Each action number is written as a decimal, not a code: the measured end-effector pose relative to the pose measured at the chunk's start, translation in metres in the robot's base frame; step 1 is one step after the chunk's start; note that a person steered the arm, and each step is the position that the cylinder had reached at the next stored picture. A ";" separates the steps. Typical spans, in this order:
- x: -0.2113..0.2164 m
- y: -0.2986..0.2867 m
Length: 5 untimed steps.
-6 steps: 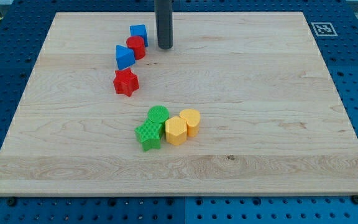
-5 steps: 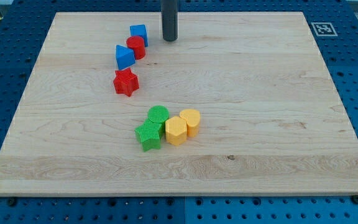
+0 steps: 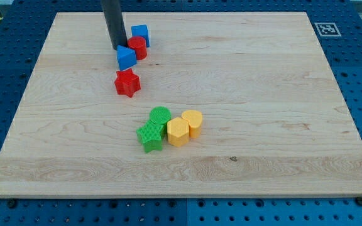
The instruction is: Move the blue triangle close to the red star
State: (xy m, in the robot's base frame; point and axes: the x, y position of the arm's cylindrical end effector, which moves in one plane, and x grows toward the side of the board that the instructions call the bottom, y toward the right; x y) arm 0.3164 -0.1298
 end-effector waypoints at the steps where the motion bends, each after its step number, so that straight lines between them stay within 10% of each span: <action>1: 0.015 0.000; 5: 0.020 -0.023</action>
